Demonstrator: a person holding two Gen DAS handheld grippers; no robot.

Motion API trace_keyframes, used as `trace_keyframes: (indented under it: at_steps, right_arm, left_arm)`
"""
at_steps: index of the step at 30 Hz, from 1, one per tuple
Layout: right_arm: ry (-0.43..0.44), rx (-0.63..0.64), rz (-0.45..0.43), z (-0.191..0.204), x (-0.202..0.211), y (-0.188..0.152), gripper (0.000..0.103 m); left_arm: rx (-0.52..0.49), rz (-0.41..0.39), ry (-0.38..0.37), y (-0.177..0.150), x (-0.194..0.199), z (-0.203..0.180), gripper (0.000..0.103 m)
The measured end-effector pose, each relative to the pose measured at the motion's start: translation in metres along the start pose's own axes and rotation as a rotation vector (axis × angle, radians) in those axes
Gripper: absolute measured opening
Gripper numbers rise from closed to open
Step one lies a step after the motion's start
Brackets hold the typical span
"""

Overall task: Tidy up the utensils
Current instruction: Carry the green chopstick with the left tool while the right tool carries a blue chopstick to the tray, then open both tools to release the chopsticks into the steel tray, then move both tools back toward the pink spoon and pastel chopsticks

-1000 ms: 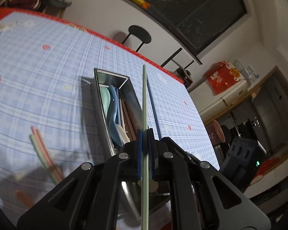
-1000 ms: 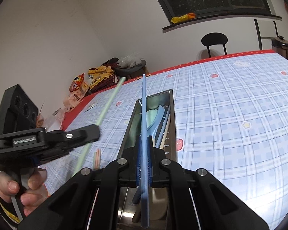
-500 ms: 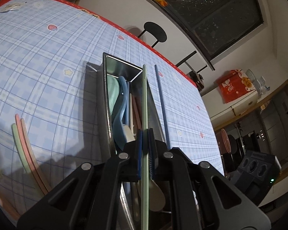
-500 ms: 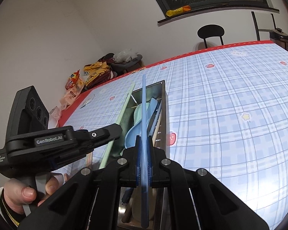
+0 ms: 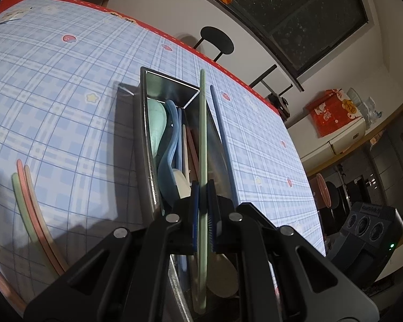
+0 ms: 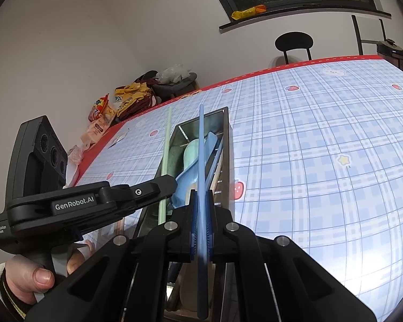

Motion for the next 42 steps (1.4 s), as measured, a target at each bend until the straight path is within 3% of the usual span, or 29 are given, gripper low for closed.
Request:
trace_keyframes:
  at_steps: [7, 10, 12, 14, 17, 20, 22, 27, 35, 42]
  right_arm:
    - [0.008, 0.006, -0.005, 0.001, -0.001, 0.0, 0.008]
    - [0.009, 0.028, -0.009, 0.005, 0.0, 0.001, 0.011]
    - [0.011, 0.042, -0.017, 0.009, 0.002, 0.002, 0.022]
    - [0.009, 0.057, -0.031, 0.012, 0.005, 0.004, 0.048]
    - [-0.007, 0.098, -0.039, 0.021, 0.008, 0.007, 0.072]
    - [-0.035, 0.144, -0.026, 0.032, 0.006, 0.005, 0.092]
    - [-0.068, 0.186, -0.008, 0.039, 0.003, 0.002, 0.097]
    - [-0.118, 0.224, 0.026, 0.052, 0.001, -0.006, 0.097]
    - [-0.159, 0.22, 0.035, 0.067, 0.011, -0.022, 0.097]
    - [-0.179, 0.235, 0.048, 0.079, 0.015, -0.034, 0.097]
  left_arm:
    - [-0.054, -0.036, 0.015, 0.004, 0.005, -0.001, 0.011]
    - [-0.076, -0.075, 0.031, 0.013, 0.017, 0.001, 0.016]
    - [-0.095, -0.113, 0.055, 0.021, 0.027, 0.005, 0.023]
    - [-0.126, -0.159, 0.089, 0.026, 0.04, 0.012, 0.032]
    - [-0.171, -0.217, 0.145, 0.029, 0.06, 0.025, 0.051]
    - [-0.2, -0.263, 0.188, 0.031, 0.078, 0.038, 0.069]
    - [-0.212, -0.288, 0.21, 0.033, 0.09, 0.048, 0.081]
    - [-0.253, -0.339, 0.264, 0.032, 0.116, 0.07, 0.096]
    - [-0.318, -0.332, 0.301, 0.01, 0.133, 0.1, 0.097]
    - [-0.309, -0.297, 0.276, -0.009, 0.131, 0.105, 0.097]
Point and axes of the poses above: each gripper's, at about its wrist camera, not at the fingertips, and x roughly against the way its jaws point, z to its left, y to its top, the point moved 10 cm from there along -x, roughly the way its jaws point, and after that the axes turned 15 degrees about y, right-handed, at the moved point
